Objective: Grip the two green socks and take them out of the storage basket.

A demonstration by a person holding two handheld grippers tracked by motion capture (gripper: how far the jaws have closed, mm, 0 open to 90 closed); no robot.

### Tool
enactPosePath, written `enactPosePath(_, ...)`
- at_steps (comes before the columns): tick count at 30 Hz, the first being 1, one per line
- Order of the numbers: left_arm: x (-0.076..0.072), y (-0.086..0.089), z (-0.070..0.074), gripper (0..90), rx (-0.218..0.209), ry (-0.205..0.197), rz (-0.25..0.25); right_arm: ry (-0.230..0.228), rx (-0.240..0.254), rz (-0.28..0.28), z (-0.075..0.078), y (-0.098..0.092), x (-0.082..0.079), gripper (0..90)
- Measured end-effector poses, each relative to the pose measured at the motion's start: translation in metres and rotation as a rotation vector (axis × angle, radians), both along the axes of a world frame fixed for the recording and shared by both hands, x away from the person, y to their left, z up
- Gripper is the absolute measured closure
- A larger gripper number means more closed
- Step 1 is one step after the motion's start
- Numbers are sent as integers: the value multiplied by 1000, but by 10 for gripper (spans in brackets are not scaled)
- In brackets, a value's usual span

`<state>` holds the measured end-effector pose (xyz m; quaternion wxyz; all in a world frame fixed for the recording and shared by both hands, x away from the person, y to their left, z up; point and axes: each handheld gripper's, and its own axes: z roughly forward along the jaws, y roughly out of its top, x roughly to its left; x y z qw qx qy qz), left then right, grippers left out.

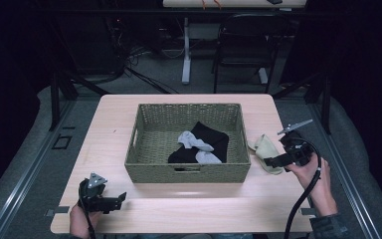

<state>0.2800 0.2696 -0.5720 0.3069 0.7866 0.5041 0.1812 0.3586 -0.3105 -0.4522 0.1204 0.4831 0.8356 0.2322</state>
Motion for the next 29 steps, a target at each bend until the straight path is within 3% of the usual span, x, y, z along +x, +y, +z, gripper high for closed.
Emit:
enactPosePath(7, 0, 0, 0, 0, -1, 1, 0, 37, -8, 6, -19, -6, -15, 22)
enactPosePath(11, 0, 0, 0, 0, -3, 2, 0, 47, 25, 35, -31, -6, -23, 0)
enactPosePath(18, 0, -1, 0, 0, 2, 5, -8, 28, 5, 30, -63, -2, -44, 0)
enactPosePath(21, 0, -1, 0, 0, -1, -4, -3, 59, 20, 29, -75, -2, -47, 0)
enactPosePath(24, -1, -2, 1, 0, 9, -4, -6, 91, 1, 41, -80, -2, -47, 0)
enactPosePath(29, 0, -2, 1, 0, 9, -4, -10, 84, -13, 40, -79, -2, -47, 0)
